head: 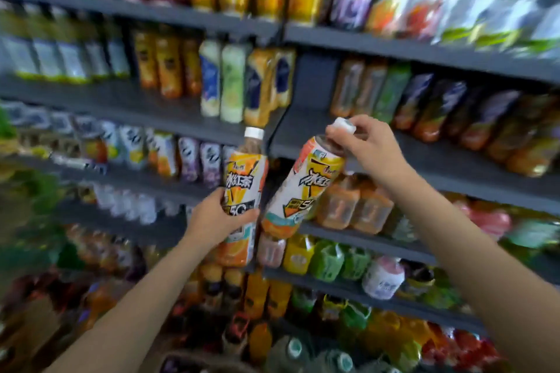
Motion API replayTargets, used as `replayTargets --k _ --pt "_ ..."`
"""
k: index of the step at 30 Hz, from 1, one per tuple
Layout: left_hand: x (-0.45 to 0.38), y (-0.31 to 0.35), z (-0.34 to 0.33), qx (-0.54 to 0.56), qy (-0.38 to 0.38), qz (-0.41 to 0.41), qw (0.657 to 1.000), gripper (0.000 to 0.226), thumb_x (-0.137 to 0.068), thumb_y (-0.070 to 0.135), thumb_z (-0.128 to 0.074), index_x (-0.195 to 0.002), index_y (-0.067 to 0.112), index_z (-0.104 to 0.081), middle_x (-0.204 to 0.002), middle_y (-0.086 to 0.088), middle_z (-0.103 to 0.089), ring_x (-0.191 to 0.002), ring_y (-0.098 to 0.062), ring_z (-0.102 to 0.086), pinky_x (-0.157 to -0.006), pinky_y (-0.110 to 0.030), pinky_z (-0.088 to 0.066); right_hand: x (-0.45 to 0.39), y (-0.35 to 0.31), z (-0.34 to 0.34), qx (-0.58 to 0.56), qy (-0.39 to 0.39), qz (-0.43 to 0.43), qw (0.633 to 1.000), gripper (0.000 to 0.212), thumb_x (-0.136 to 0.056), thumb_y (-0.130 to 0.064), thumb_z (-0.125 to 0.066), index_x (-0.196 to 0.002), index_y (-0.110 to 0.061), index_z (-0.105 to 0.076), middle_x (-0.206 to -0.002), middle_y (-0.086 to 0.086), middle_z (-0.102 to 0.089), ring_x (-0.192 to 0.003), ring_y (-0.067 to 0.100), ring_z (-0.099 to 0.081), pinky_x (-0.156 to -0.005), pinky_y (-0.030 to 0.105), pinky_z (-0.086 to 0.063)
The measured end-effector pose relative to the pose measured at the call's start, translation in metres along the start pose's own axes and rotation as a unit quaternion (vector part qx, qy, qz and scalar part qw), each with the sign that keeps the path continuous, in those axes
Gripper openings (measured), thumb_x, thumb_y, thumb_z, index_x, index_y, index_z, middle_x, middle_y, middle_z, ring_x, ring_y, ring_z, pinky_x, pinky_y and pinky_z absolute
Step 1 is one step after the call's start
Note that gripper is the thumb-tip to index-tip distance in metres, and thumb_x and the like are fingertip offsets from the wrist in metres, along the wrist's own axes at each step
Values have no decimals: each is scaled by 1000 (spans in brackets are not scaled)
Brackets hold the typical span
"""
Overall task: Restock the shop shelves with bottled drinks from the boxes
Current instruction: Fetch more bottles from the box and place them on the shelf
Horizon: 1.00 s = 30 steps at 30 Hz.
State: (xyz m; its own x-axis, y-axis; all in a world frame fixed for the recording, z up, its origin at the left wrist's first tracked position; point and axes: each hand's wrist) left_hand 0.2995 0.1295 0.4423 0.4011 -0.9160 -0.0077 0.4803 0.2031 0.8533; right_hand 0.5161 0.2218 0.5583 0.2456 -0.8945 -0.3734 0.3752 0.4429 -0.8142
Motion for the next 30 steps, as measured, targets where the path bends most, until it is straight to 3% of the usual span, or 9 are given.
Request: replayTargets --k 3,7,10,13,16,22,24,26,30 --pt "-10 73 -16 -6 -7 -88 996 45 -70 36 -78 -106 21 -56 -105 -2 -65 -99 -22 -60 -81 -31 -47 -6 -14 54 -104 164 -31 980 25 -88 -32 -61 -70 -16 -51 -73 4 -53 -72 17 -52 -65 35 -42" --pt "-22 142 -58 25 -53 -172 983 46 -68 34 -80 -105 21 -56 -104 2 -65 -96 -17 -60 -81 -33 -48 -4 -2 125 -69 303 1 951 28 -84 -45 -58 -77 -18 -53 -92 20 -61 -81 25 -60 -72 38 -49" --pt "-31 184 -101 37 -74 -208 975 51 -68 34 -80 -110 17 -58 -106 3 -65 -96 -16 -61 -84 -36 -50 -7 22 177 -70 387 -1 920 36 -70 -67 -50 -73 -32 -47 -98 19 -58 -89 31 -60 -81 51 -49" --pt "-40 218 -146 38 -74 -227 970 46 -67 31 -81 -104 21 -57 -100 6 -63 -92 -13 -59 -81 -31 -49 -18 45 221 -80 425 -9 902 40 -75 -61 -53 -87 -24 -48 -106 17 -54 -95 29 -57 -85 52 -47" --pt "-54 247 -189 46 -81 -234 968 47 -67 27 -82 -104 22 -55 -97 8 -60 -92 -11 -57 -80 -26 -46 -39 71 256 -50 419 9 907 28 -89 -38 -57 -94 -13 -45 -103 11 -47 -91 22 -50 -84 40 -43" --pt "-83 277 -252 50 -64 -210 974 51 -65 23 -83 -108 16 -56 -98 6 -60 -91 -10 -56 -78 -23 -42 -77 130 276 56 361 39 930 27 -89 -22 -61 -102 -1 -52 -99 11 -42 -90 12 -39 -74 17 -27" --pt "-95 276 -265 55 -54 -200 977 54 -63 22 -84 -109 15 -58 -103 2 -64 -94 -13 -59 -79 -26 -44 -91 141 275 58 334 43 940 37 -89 -24 -61 -117 -2 -51 -109 14 -47 -95 12 -41 -77 17 -28" --pt "-101 275 -275 59 -44 -189 979 56 -62 21 -85 -111 15 -58 -106 0 -65 -95 -15 -60 -80 -28 -45 -103 152 271 56 278 23 959 53 -85 -28 -65 -130 -8 -44 -123 14 -49 -112 22 -44 -86 23 -33" --pt "-102 276 -285 80 -44 -172 981 54 -64 19 -84 -112 16 -58 -107 -1 -66 -98 -17 -61 -84 -31 -47 -104 179 268 49 197 6 979 81 -69 -21 -81 -135 -19 -33 -126 8 -51 -116 22 -49 -90 26 -39"
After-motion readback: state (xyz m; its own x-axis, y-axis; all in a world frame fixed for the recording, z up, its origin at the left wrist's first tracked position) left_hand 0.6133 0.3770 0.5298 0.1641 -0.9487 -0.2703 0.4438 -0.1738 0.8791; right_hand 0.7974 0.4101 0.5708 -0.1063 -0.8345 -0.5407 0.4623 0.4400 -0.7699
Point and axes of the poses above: each hand's wrist, its own x-axis away from the middle knuckle, its own z-axis out of the back of the hand, y = z × x
